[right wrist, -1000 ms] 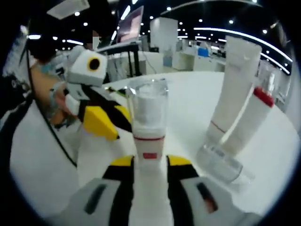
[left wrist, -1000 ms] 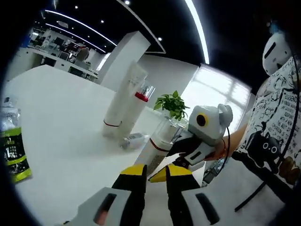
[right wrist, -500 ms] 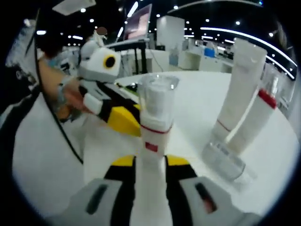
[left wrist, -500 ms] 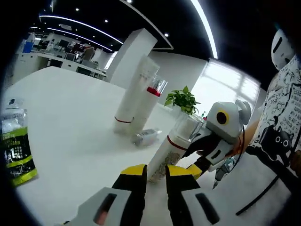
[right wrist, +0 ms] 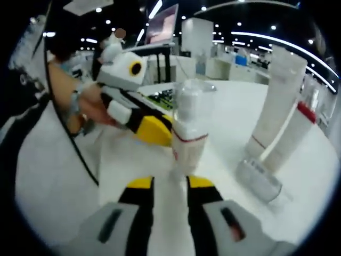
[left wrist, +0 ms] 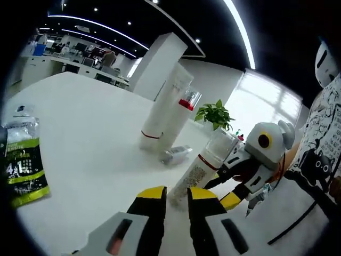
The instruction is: Arrange the skincare products in the storage area until every visible bottle or jar stands upright without overlapping.
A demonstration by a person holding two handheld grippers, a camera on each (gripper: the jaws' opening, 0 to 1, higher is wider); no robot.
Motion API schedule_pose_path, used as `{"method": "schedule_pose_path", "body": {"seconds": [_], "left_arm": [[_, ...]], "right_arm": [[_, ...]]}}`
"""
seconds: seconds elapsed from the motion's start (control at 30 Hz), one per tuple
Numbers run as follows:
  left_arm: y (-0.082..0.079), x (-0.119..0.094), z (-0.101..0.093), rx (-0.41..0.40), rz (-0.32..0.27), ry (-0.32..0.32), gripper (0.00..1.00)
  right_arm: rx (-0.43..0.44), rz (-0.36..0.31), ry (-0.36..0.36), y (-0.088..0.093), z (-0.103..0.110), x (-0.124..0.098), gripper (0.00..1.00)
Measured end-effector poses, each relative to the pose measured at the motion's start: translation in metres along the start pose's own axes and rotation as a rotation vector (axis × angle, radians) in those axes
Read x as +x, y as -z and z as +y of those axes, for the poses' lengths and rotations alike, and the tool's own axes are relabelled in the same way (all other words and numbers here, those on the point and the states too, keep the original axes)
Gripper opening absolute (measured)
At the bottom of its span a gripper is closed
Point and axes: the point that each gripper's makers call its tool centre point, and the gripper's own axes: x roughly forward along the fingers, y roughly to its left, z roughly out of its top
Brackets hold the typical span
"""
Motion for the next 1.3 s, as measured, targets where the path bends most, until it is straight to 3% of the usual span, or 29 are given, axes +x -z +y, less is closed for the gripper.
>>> {"method": "schedule_pose_path", "body": {"seconds": [0.2,0.3,0.4,0.57,0.93,1.3], "left_arm": [[0.012,-0.003,-0.016,0.065,0.062,0.007,0.18],[0.019,0.003,-0.016,0.155,0.112,-0.043,0.18],[0.018,0.010,-0.023,0.143,0.107,-0.028,0.17],[0.014,0.016,-0.016,0.169,0.105,-0.077,0.17],[0.005,0.023,-0.007,0.207,0.120,-0.119,0.16],[-0.009,0.036,0.008,0.233,0.122,-0.158,0.16]], "right_arm": [[0.052,0.000,0.023,0.004,-0.007,-0.003,0.21],[0.068,-0.008,0.037,0.002,-0.011,-0.007,0.21],[0.113,-0.002,0.066,0.004,-0.015,-0.009,0.20],[0.175,-0.033,0.090,-0.003,-0.019,-0.012,0.19],[0.176,-0.079,0.131,-0.018,-0.030,-0.011,0.16],[0.194,-0.085,0.187,-0.020,-0.045,-0.010,0.14]]}}
